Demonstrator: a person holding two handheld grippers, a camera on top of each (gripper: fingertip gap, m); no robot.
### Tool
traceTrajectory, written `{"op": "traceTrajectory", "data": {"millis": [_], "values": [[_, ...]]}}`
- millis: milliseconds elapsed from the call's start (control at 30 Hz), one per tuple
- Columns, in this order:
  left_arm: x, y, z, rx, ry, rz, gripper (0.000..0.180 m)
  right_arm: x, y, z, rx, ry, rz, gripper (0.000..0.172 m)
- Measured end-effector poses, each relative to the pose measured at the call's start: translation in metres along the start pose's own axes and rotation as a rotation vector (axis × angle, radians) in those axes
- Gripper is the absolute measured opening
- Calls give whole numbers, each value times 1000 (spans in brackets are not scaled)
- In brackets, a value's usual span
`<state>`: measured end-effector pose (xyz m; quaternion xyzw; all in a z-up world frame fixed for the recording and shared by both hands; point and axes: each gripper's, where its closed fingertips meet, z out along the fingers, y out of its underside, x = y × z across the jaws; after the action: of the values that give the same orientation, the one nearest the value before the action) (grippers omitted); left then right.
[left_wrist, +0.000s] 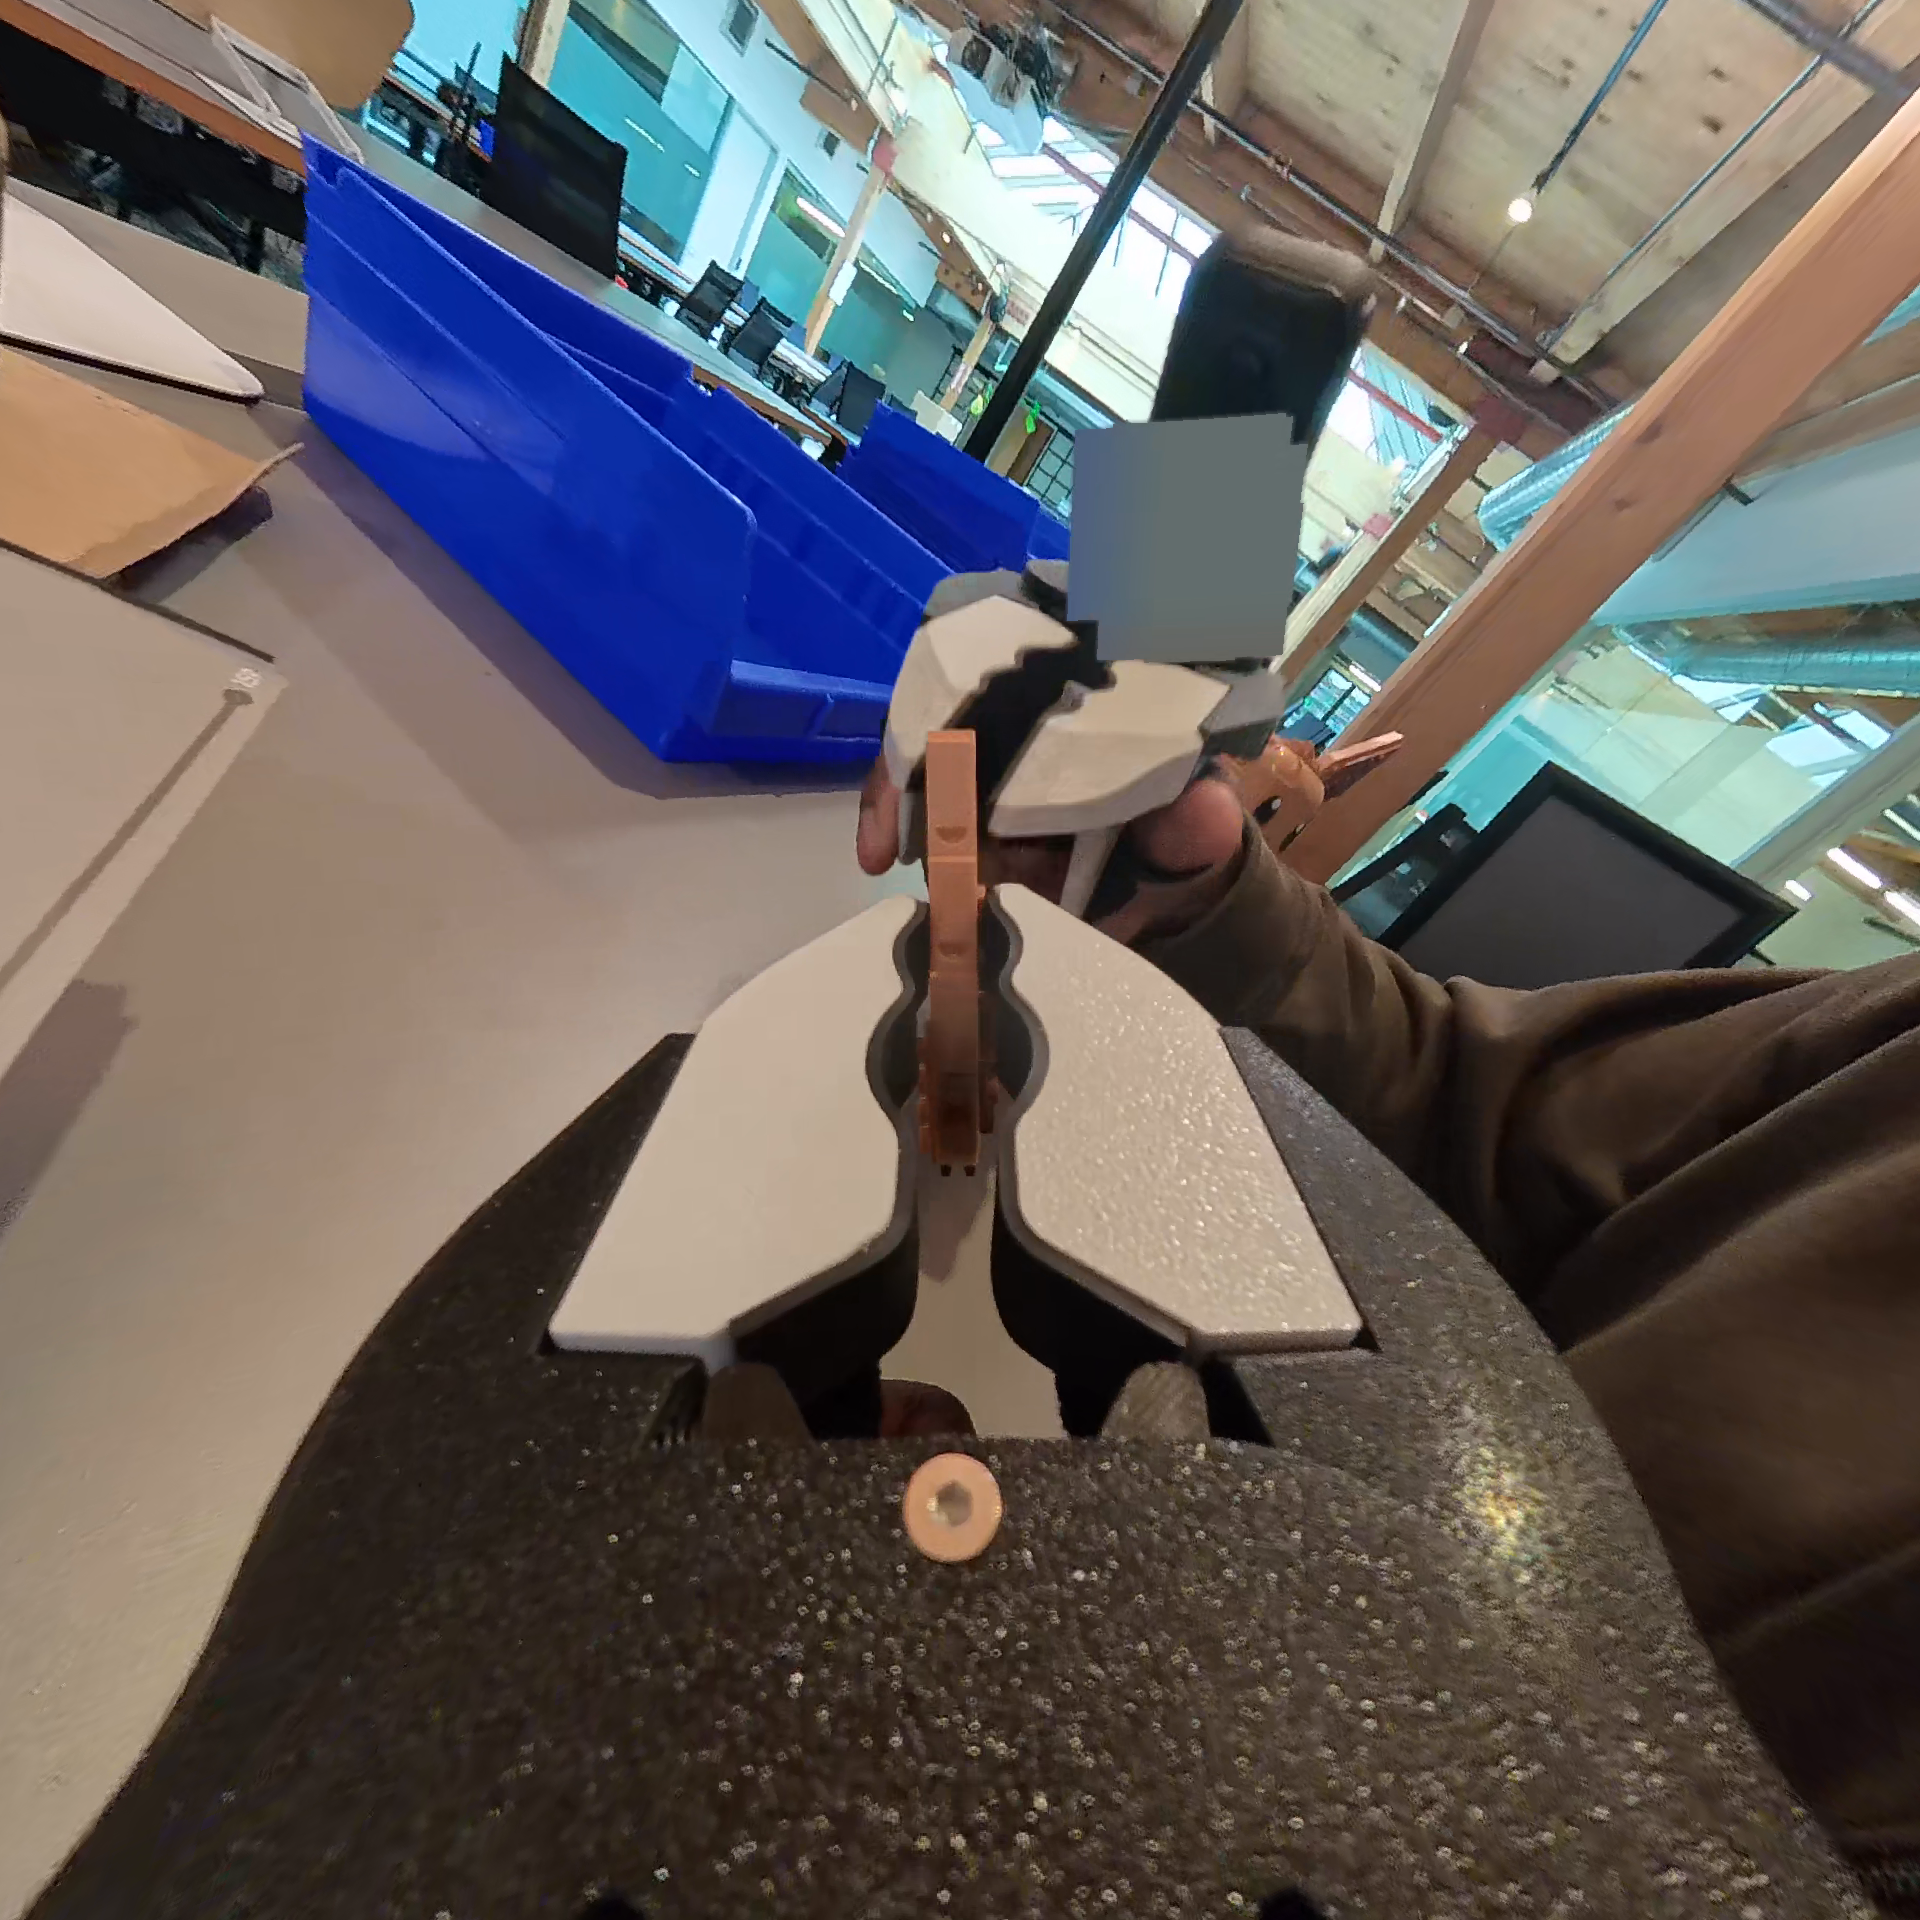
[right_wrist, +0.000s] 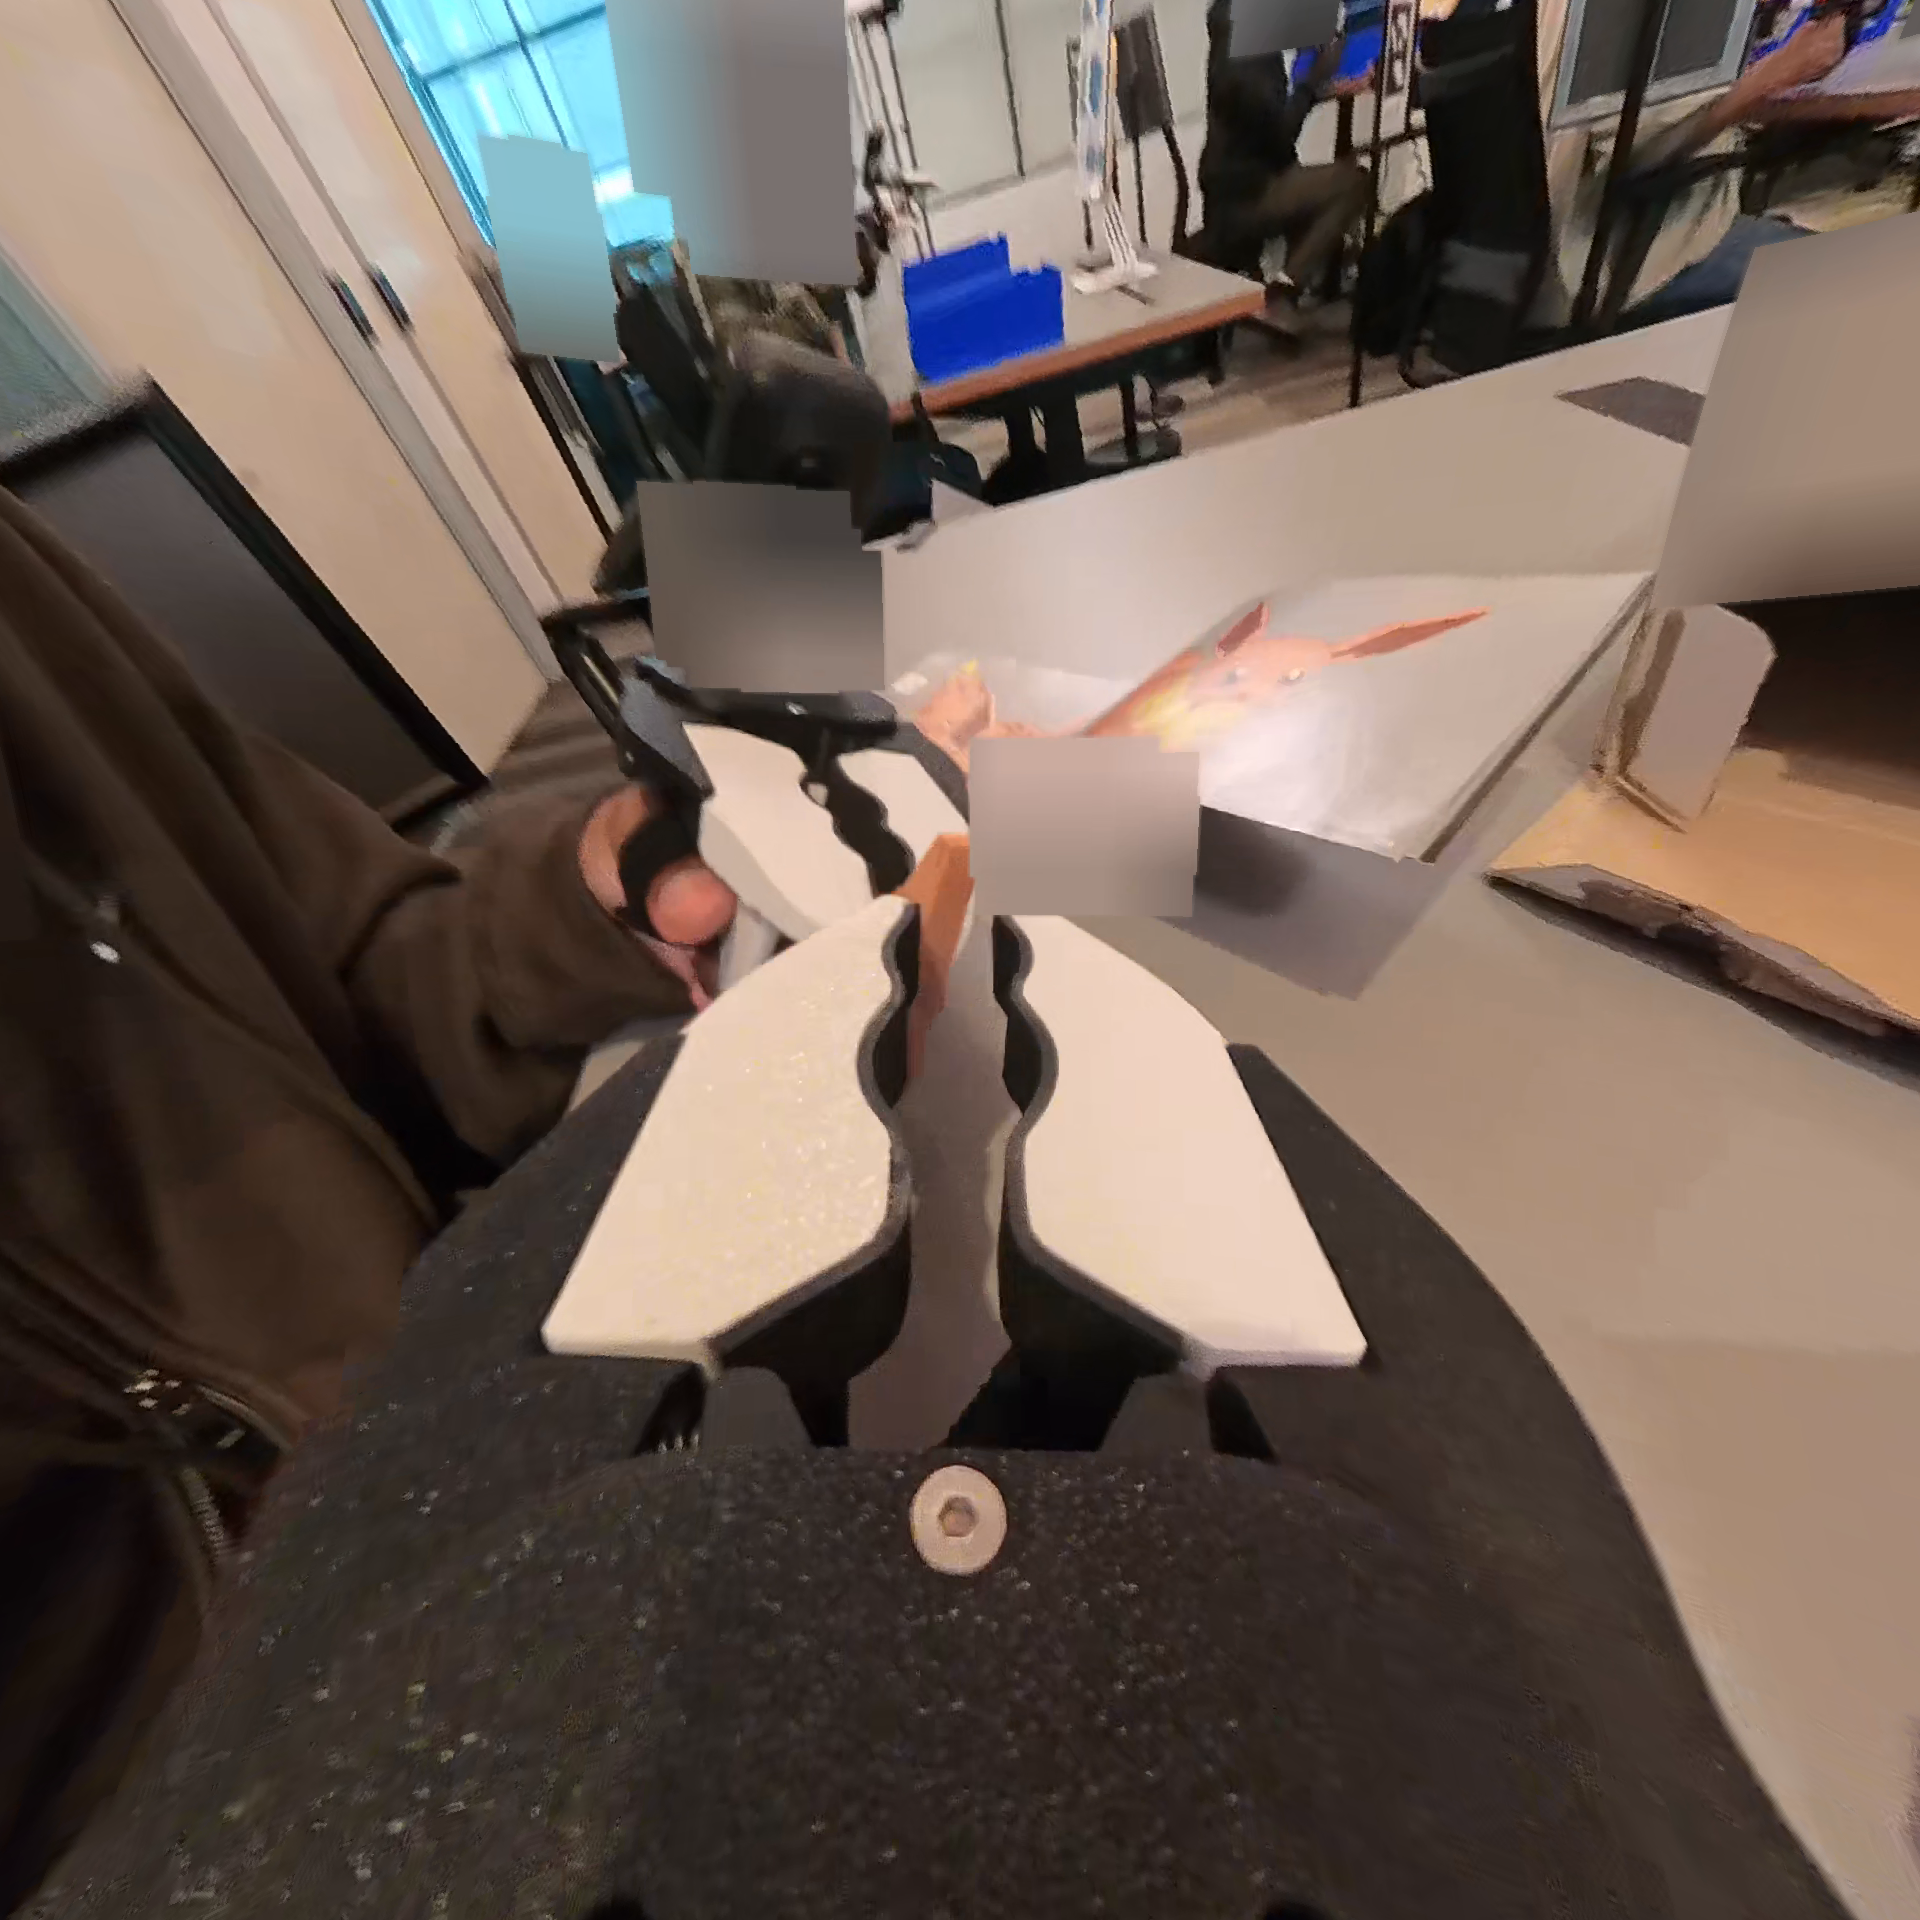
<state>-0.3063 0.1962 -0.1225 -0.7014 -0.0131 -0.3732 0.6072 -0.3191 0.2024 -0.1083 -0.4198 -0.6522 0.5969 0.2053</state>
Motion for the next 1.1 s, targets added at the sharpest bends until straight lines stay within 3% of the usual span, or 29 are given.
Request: {"op": "traceTrajectory", "data": {"millis": [567, 1100], "values": [[7, 9, 6, -51, 0, 76, 12, -14, 6, 7, -38, -79, 9, 8], [15, 14, 7, -84, 35, 130, 10, -21, -3, 3, 21, -167, 91, 8]]}}
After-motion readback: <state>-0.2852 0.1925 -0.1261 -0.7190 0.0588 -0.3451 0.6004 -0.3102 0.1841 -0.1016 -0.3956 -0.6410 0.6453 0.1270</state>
